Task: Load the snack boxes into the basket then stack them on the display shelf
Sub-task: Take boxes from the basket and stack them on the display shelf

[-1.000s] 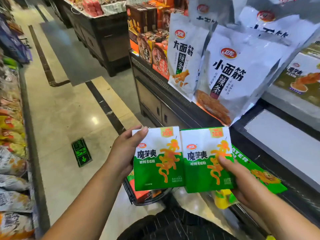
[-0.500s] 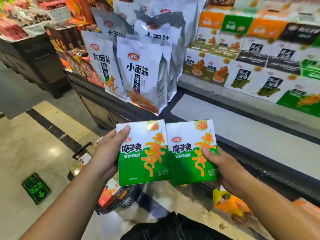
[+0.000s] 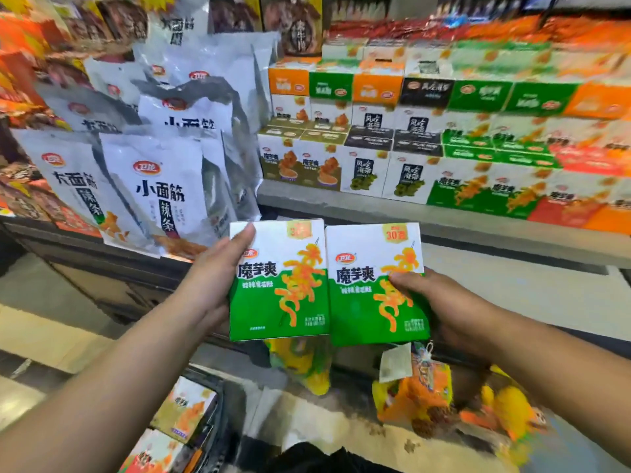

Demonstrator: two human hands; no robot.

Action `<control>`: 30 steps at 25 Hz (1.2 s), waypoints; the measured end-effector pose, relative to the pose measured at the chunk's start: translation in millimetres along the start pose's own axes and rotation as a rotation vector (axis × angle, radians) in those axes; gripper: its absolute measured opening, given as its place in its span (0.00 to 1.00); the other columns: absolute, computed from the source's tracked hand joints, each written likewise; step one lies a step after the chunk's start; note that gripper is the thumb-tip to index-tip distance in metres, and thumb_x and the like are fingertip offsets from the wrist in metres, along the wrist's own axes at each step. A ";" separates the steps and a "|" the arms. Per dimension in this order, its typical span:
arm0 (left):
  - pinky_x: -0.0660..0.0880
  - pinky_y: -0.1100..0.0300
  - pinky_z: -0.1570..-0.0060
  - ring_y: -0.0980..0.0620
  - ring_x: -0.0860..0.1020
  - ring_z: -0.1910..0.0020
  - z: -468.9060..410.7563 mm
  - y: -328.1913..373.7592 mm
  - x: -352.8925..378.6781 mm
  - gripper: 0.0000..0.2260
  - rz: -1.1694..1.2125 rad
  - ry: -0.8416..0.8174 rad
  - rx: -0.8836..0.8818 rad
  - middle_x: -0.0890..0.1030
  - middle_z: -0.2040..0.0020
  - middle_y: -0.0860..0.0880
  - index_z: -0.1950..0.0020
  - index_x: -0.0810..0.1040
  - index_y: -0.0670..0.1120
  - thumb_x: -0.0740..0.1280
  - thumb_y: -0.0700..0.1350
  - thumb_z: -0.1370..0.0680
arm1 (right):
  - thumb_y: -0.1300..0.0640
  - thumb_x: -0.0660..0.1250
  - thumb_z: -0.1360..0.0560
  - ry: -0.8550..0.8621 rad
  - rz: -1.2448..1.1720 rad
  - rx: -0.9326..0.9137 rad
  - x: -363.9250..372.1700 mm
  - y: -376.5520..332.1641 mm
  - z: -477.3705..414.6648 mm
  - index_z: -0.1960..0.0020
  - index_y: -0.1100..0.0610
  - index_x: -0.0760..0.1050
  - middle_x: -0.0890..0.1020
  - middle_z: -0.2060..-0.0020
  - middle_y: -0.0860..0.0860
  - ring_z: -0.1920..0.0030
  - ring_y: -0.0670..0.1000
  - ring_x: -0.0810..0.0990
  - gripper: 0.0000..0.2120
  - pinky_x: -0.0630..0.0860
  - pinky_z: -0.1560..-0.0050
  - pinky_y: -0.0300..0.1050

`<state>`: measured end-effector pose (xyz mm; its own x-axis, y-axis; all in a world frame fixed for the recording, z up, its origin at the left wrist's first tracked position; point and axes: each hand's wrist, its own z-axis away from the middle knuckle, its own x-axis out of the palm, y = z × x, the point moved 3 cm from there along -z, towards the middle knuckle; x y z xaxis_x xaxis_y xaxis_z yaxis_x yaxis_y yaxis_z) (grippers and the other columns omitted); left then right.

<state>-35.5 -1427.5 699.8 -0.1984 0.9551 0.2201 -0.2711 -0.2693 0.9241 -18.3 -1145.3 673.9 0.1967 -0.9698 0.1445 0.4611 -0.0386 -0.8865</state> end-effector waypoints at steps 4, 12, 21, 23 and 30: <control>0.80 0.42 0.49 0.41 0.84 0.52 -46.7 8.0 33.4 0.16 -0.023 -0.119 0.002 0.85 0.48 0.42 0.37 0.78 0.45 0.64 0.52 0.20 | 0.55 0.70 0.25 0.054 -0.008 -0.018 -22.0 -21.8 -9.7 0.40 0.56 0.76 0.85 0.49 0.57 0.51 0.57 0.85 0.15 0.82 0.52 0.53; 0.82 0.48 0.54 0.43 0.84 0.47 -158.0 22.4 102.4 0.18 -0.052 -0.377 -0.016 0.85 0.46 0.44 0.35 0.76 0.46 0.65 0.53 0.22 | 0.54 0.70 0.28 0.367 0.028 -0.061 -69.0 -55.1 -56.0 0.45 0.53 0.79 0.86 0.50 0.50 0.44 0.53 0.83 0.12 0.75 0.40 0.55; 0.82 0.49 0.56 0.47 0.85 0.51 -219.4 8.7 210.4 0.12 -0.094 -0.486 -0.042 0.86 0.49 0.47 0.39 0.76 0.48 0.66 0.50 0.20 | 0.60 0.72 0.28 0.566 -0.065 -0.114 -169.2 -58.7 -81.8 0.37 0.57 0.74 0.83 0.45 0.53 0.47 0.53 0.82 0.20 0.76 0.53 0.50; 0.82 0.45 0.52 0.44 0.84 0.48 -222.8 -4.3 230.4 0.15 -0.099 -0.481 -0.075 0.85 0.47 0.44 0.36 0.76 0.46 0.66 0.51 0.20 | 0.61 0.73 0.29 0.576 -0.080 -0.124 -198.5 -59.3 -87.0 0.34 0.57 0.71 0.82 0.43 0.53 0.44 0.54 0.81 0.25 0.76 0.50 0.52; 0.81 0.49 0.55 0.44 0.85 0.52 -218.1 -47.8 300.7 0.17 -0.058 -0.379 -0.137 0.85 0.48 0.42 0.39 0.77 0.45 0.66 0.53 0.23 | 0.65 0.73 0.28 0.565 -0.077 -0.134 -300.8 -66.4 -108.8 0.34 0.59 0.71 0.82 0.42 0.53 0.47 0.52 0.82 0.24 0.77 0.56 0.45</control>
<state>-287.6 -1154.4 653.7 0.1755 0.9401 0.2922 -0.3999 -0.2031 0.8938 -202.3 -877.2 641.5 -0.3418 -0.9397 -0.0136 0.3351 -0.1083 -0.9359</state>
